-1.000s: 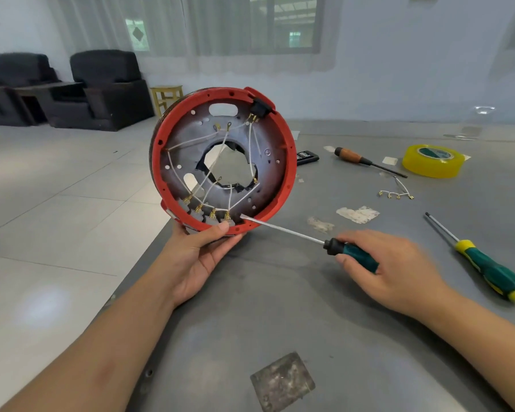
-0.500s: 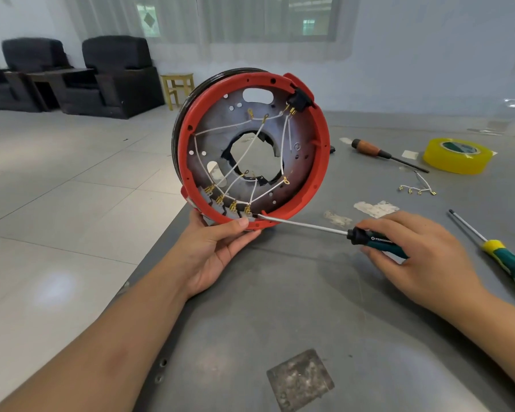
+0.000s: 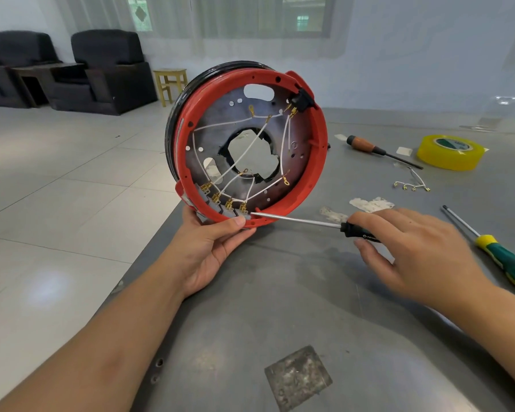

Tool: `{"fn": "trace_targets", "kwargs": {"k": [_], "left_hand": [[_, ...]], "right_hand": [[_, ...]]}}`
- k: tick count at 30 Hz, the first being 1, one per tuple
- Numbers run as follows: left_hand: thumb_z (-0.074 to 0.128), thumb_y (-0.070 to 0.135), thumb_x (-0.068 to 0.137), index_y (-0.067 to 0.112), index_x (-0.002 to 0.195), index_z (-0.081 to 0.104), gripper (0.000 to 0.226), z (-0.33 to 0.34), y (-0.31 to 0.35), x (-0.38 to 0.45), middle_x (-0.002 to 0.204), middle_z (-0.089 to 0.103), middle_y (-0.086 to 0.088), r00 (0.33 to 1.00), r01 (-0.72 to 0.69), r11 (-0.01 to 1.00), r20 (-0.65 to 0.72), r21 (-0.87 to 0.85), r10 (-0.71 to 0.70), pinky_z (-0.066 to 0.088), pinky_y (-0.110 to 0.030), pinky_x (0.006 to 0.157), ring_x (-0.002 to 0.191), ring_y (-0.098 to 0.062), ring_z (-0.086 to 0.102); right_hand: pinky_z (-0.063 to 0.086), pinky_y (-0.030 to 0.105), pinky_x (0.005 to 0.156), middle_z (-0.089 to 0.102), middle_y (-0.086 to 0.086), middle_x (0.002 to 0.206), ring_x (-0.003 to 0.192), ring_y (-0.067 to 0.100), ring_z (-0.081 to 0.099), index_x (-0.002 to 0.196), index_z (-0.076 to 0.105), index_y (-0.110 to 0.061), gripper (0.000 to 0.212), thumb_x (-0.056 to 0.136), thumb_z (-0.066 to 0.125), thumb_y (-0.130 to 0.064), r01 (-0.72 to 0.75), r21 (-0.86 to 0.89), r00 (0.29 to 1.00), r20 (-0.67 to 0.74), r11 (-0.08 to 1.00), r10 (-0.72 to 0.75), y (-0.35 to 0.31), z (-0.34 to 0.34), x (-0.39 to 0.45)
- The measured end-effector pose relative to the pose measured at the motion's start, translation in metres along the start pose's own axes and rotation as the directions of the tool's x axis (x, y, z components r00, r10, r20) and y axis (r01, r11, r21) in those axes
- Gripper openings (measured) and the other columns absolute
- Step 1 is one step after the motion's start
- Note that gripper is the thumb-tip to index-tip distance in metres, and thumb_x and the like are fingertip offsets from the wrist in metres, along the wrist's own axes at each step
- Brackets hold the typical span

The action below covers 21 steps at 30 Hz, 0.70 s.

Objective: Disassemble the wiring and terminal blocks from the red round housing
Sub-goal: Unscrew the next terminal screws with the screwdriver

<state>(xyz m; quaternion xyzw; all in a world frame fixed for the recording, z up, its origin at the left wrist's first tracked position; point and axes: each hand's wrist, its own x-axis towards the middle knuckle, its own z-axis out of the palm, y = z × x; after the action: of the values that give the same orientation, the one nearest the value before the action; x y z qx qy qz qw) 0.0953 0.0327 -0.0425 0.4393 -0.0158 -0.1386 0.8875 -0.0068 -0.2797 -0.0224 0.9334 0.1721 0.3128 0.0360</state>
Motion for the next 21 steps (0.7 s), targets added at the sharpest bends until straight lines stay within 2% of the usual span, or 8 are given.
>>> {"fn": "trace_targets", "kwargs": {"k": [4, 10, 21], "left_hand": [[0.078, -0.015, 0.065, 0.029, 0.142, 0.047, 0.094, -0.0009, -0.0005, -0.0004, 0.136, 0.064, -0.023, 1.0, -0.005, 1.0, 0.002, 0.003, 0.005, 0.064, -0.049, 0.083, 0.106, -0.046, 0.074], [0.079, -0.016, 0.063, 0.033, 0.142, 0.047, 0.098, -0.0019, -0.0002, -0.0002, 0.135, 0.062, -0.022, 1.0, -0.01, 1.0, -0.007, -0.002, 0.01, 0.065, -0.049, 0.082, 0.104, -0.044, 0.075], [0.08, -0.016, 0.06, 0.036, 0.134, 0.051, 0.094, -0.0018, -0.0032, 0.0005, 0.135, 0.062, -0.02, 0.999, -0.033, 0.999, -0.004, 0.042, 0.034, 0.065, -0.046, 0.082, 0.105, -0.043, 0.075]], "right_hand": [[0.055, 0.037, 0.067, 0.072, 0.002, 0.099, 0.086, 0.029, 0.068, 0.125, 0.066, -0.017, 0.037, 0.096, 0.051, -0.034, -0.032, 0.027, 0.999, -0.001, 0.999, 0.032, -0.0028, -0.0028, 0.0023], [0.052, 0.033, 0.068, 0.073, 0.001, 0.102, 0.087, 0.025, 0.066, 0.12, 0.07, -0.017, 0.033, 0.093, 0.055, -0.03, -0.038, 0.06, 0.999, -0.021, 0.997, 0.039, 0.0008, -0.0045, 0.0017], [0.054, 0.036, 0.073, 0.074, 0.004, 0.106, 0.091, 0.027, 0.069, 0.12, 0.072, -0.014, 0.033, 0.093, 0.058, -0.027, 0.001, 0.074, 0.999, -0.052, 0.997, 0.002, 0.0005, -0.0065, 0.0033]]}}
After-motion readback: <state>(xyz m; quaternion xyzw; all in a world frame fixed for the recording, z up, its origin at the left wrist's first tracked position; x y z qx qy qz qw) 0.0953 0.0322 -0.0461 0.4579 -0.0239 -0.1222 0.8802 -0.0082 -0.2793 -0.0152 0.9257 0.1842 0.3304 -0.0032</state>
